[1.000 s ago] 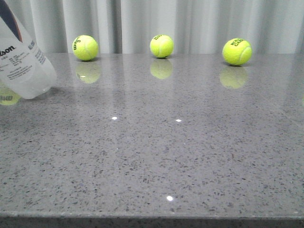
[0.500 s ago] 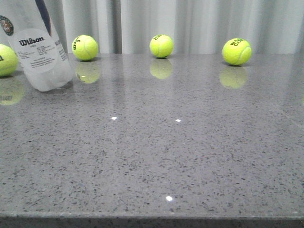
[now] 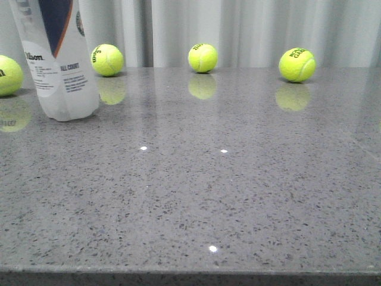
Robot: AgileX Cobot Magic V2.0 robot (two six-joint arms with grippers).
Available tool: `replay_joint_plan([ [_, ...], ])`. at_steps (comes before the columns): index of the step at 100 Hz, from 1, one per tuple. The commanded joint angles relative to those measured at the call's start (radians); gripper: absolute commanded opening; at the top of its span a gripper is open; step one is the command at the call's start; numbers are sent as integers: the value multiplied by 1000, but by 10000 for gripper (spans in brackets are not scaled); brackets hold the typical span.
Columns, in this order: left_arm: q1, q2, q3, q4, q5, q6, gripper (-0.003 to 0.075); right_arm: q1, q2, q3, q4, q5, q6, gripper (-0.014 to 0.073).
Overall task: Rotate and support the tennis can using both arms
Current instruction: 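Set the can upright on the table and open the left gripper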
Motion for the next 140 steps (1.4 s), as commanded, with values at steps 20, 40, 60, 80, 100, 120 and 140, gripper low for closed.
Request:
replay_joint_plan([
  [20,-10,-55,-38,-68,-32,4,619,-6,1,-28,-5,-79,1,-68],
  [40,-10,-90,-75,-106,-40,4,619,-6,1,-28,-5,-79,1,-68],
  [60,-10,-152,-92,-106,-52,4,619,-6,1,-28,-5,-79,1,-68],
  [80,-10,-236,-24,-106,-123,-3,619,-6,1,-28,-5,-79,1,-68],
  [100,-10,-382,208,-104,-335,-27,619,-6,1,-28,-5,-79,1,-68],
  [120,-6,-557,507,-102,-587,-43,619,-6,1,-28,-5,-79,1,-68],
  [140,-6,-756,799,-104,-850,-105,619,-6,1,-28,-5,-79,1,-68],
])
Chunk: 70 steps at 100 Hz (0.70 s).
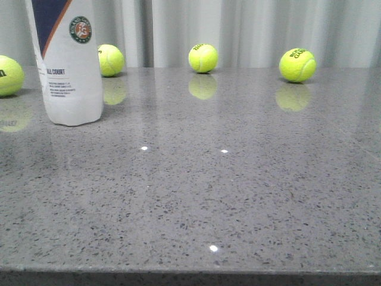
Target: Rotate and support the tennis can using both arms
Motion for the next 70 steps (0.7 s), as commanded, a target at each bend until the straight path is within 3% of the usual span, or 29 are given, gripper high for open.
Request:
replay_joint_plan([
  [1,-2,-94,91,-29,-200,-37,619,-6,1,-28,-5,-79,1,-68],
  [22,-2,-290,352,-40,-352,-41,618,-6,1,-28,-5,-79,1,-68],
  [46,-2,-459,503,-52,-399,-41,604,-6,1,-28,-5,-79,1,-68],
  [55,-2,-491,516,-52,-398,-41,499,-6,1,-28,-5,-79,1,-68],
  [70,-2,-503,518,-52,-398,-41,161,-6,1,-28,-5,-79,1,-68],
])
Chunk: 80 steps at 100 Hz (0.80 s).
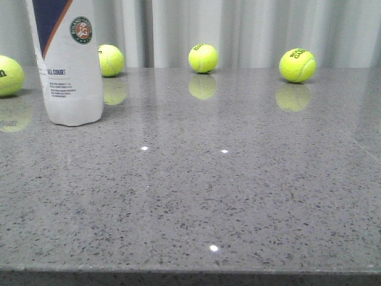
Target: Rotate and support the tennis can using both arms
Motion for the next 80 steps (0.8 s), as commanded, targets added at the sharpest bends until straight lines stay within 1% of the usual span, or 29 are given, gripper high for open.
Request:
replay_joint_plan([
  [1,-2,3,-26,-18,-79,-10,145,-6,1,-28,-5,-79,1,-68],
  [2,-2,3,-26,-18,-79,-10,113,-6,1,-28,-5,-79,1,-68],
  [4,-2,3,-26,-18,-79,-10,81,-6,1,-28,-5,-79,1,-68],
  [7,-2,3,-26,-18,-79,-10,3,-6,1,-28,-5,-79,1,-68],
  [9,-2,3,-26,-18,-79,-8,-20,-6,1,-28,-5,-79,1,-68],
  [80,-2,3,-26,-18,-85,-8,-20,-6,1,-28,-5,-79,1,-68],
])
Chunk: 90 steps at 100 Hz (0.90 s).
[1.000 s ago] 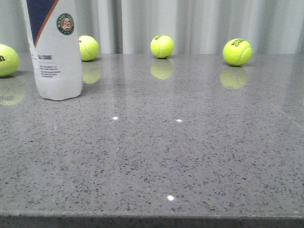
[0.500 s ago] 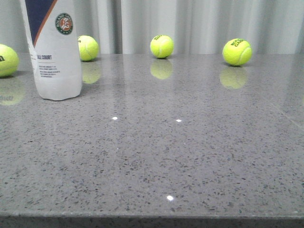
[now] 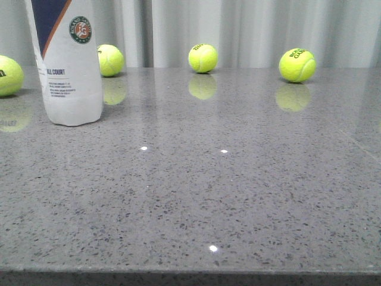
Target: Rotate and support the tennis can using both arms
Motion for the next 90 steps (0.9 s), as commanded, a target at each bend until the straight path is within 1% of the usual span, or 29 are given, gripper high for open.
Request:
replay_joint_plan([
  [1,-2,7,-28,-18,-86,-8,-20,-6,1,-28,-5,-79,1,-68],
  [17,-2,5,-15,-13,-154,-8,-20,-6,1,-28,-5,-79,1,-68],
  [34,0,-20,38,133,-244,-20,-20,-6,1,-28,-5,-79,1,-68],
  [40,16,-40,65,179,-260,-79,-20,-6,1,-28,-5,-79,1,-68],
  [51,79,-96,117,252,-256,-187,-20,-6,1,-28,-5,-79,1,-68],
  [69,166,-220,228,310,-233,-262,-20,-6,1,-28,-5,-79,1,-68],
  [78,189,-283,292,334,-233,-270,-20,-6,1,-28,-5,-79,1,-68],
  [90,203,-364,368,412,-233,-363,-20,-6,1,-28,-5,-79,1,-68],
])
